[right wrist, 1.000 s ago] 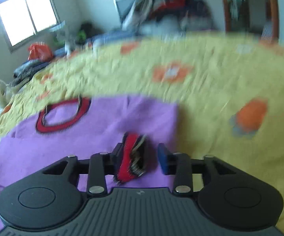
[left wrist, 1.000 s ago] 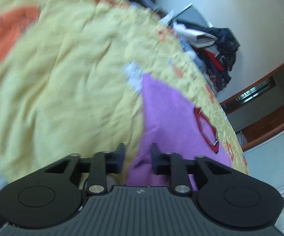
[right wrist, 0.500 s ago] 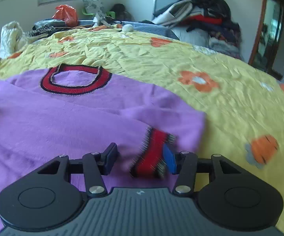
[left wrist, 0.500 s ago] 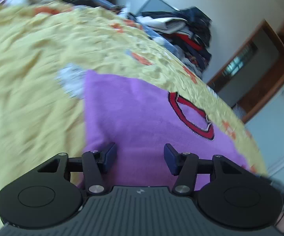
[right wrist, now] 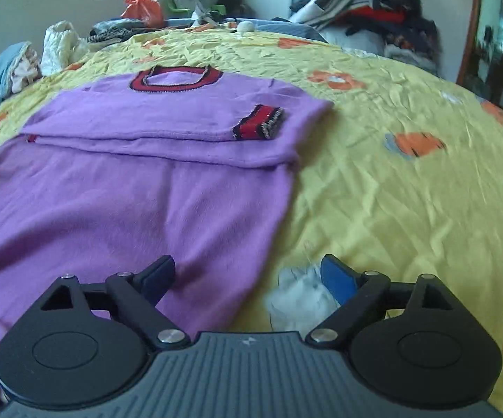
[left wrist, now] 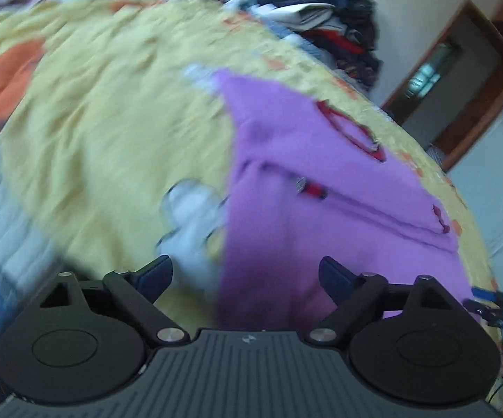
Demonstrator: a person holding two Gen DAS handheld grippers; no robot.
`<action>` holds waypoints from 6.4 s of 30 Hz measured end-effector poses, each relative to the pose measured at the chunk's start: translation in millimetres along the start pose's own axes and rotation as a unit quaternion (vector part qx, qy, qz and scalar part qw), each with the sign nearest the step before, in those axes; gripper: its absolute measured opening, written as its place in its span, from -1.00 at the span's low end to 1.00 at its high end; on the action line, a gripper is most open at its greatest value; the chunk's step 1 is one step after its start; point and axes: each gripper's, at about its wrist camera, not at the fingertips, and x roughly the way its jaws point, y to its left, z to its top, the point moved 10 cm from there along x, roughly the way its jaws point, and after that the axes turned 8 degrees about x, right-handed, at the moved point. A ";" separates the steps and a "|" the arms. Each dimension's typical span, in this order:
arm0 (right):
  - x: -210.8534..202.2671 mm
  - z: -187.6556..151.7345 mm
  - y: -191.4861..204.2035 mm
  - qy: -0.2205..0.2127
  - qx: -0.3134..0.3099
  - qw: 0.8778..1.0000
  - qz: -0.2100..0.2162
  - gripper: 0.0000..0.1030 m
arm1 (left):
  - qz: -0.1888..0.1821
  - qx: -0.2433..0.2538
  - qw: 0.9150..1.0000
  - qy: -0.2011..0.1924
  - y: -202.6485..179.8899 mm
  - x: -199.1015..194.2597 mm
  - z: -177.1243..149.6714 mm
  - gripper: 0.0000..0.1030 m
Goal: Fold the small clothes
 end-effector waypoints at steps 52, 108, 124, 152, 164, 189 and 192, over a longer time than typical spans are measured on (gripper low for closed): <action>24.8 75.2 -29.5 -0.031 0.279 0.938 0.202 0.15 | -0.227 -0.115 0.963 -0.094 -7.0 23.1 90.6 -1.00; -14.1 -20.9 74.6 -0.005 0.241 0.937 0.252 0.49 | -0.229 -0.058 0.968 -0.082 -12.5 4.1 10.9 0.61; -17.2 -25.3 72.5 -0.017 0.333 0.900 0.282 -0.90 | -0.241 -0.171 0.954 -0.055 22.3 15.8 -16.6 -0.97; -46.5 -38.2 2.3 -0.048 0.328 0.925 0.187 0.65 | -0.247 -0.252 0.931 -0.095 45.2 -14.4 -45.4 -0.97; -11.0 -38.7 65.8 -0.018 0.281 0.942 0.181 -0.89 | -0.260 -0.238 0.933 -0.078 28.4 2.3 -31.2 -0.97; -134.1 -6.2 38.3 -0.202 0.447 0.779 0.389 -0.90 | -0.325 -0.175 0.920 -0.133 -16.2 -100.8 -16.6 -0.97; -143.7 -13.3 35.7 -0.209 0.453 0.772 0.393 -0.90 | -0.324 -0.173 0.922 -0.121 -16.7 -108.5 -28.3 -0.97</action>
